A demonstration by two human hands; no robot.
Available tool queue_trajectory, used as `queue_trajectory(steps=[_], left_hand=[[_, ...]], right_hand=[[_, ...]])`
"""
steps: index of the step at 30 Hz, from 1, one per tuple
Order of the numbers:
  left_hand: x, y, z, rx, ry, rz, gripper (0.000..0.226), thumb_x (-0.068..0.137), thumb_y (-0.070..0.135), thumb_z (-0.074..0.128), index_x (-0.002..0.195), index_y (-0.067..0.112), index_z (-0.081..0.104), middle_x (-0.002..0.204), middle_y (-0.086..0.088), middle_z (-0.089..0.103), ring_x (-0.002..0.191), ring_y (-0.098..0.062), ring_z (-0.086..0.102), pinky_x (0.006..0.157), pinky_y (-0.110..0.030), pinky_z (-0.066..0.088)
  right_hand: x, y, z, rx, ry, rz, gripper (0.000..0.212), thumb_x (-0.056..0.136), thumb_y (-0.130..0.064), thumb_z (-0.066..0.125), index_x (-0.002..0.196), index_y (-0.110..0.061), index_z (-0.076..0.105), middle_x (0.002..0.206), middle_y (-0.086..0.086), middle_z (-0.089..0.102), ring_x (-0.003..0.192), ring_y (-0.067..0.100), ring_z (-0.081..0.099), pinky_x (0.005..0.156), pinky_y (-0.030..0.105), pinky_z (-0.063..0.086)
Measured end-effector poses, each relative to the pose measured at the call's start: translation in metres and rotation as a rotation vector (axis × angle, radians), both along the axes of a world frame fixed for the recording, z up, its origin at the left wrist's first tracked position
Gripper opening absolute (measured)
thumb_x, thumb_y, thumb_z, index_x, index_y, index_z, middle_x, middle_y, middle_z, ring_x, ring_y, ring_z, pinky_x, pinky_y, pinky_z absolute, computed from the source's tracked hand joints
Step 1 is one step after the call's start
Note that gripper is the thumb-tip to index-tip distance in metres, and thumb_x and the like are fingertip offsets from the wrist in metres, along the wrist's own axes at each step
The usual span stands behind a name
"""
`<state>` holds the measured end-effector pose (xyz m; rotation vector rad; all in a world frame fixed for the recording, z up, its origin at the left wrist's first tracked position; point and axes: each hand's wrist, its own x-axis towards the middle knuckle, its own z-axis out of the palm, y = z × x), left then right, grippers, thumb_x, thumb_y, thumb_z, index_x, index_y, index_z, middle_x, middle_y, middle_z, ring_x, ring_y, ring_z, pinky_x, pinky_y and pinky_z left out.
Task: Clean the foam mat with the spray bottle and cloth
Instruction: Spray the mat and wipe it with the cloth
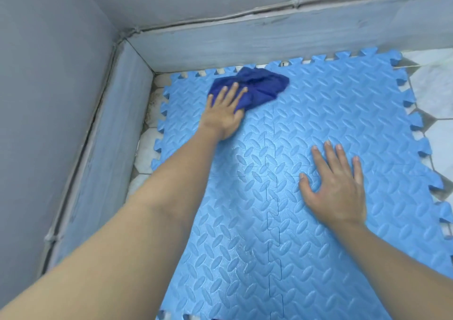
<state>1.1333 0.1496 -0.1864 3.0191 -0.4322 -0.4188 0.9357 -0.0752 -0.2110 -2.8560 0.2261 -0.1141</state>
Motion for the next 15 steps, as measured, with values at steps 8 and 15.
queue_trajectory(steps=[8, 15], left_hand=[[-0.100, 0.077, -0.007, -0.047, 0.008, 0.246, 0.062, 0.098, 0.033, 0.024, 0.153, 0.011, 0.003, 0.161, 0.001, -0.005, 0.148, -0.026, -0.009, 0.120, -0.048, -0.002], [-0.293, 0.085, 0.004, -0.088, 0.097, -0.056, 0.072, 0.084, 0.030, 0.033, 0.152, 0.023, 0.014, 0.161, 0.002, 0.007, 0.148, -0.018, 0.004, 0.117, -0.042, 0.006]], right_hand=[[0.000, -0.001, -0.001, 0.009, 0.020, -0.002, 0.066, 0.090, -0.049, 0.039, 0.149, -0.018, 0.042, 0.159, 0.006, 0.034, 0.150, 0.022, 0.023, 0.124, 0.047, 0.007], [-0.001, 0.000, 0.001, 0.026, 0.036, 0.001, 0.067, 0.090, -0.050, 0.037, 0.150, -0.019, 0.039, 0.161, 0.006, 0.029, 0.151, 0.022, 0.019, 0.124, 0.046, 0.006]])
